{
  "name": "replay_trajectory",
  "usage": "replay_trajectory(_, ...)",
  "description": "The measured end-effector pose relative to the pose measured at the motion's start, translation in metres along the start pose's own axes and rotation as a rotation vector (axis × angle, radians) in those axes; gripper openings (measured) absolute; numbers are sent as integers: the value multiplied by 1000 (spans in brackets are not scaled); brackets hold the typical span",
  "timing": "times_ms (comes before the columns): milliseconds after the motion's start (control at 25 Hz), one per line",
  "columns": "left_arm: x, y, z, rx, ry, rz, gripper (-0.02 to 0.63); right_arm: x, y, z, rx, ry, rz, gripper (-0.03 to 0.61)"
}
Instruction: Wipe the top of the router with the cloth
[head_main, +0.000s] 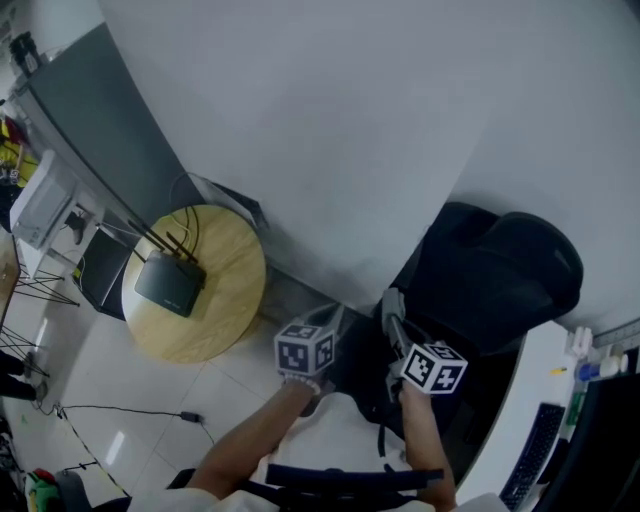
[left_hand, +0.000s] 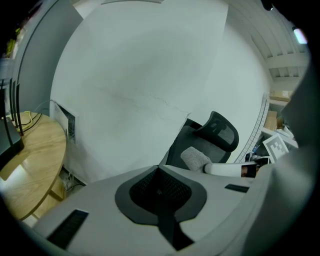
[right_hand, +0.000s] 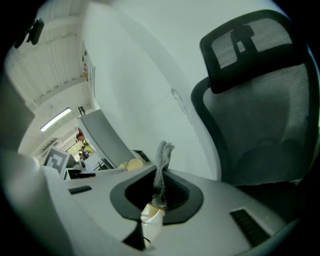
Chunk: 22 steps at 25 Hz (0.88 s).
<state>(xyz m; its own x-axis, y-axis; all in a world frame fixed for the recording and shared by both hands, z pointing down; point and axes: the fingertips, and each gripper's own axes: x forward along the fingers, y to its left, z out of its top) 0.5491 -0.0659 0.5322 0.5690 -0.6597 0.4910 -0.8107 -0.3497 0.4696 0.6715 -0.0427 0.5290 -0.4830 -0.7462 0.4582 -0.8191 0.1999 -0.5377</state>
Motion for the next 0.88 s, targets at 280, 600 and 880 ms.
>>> replay_trajectory(280, -17, 19, -11, -45, -29, 105, -2, 21, 19, -16, -56, 93, 114, 37)
replay_trajectory(600, -51, 54, -22, -108, -65, 187, -2, 43, 54, -35, -108, 160, 188, 37)
replay_trajectory(880, -101, 116, -19, -148, -110, 237, -2, 81, 117, -62, -142, 199, 237, 37)
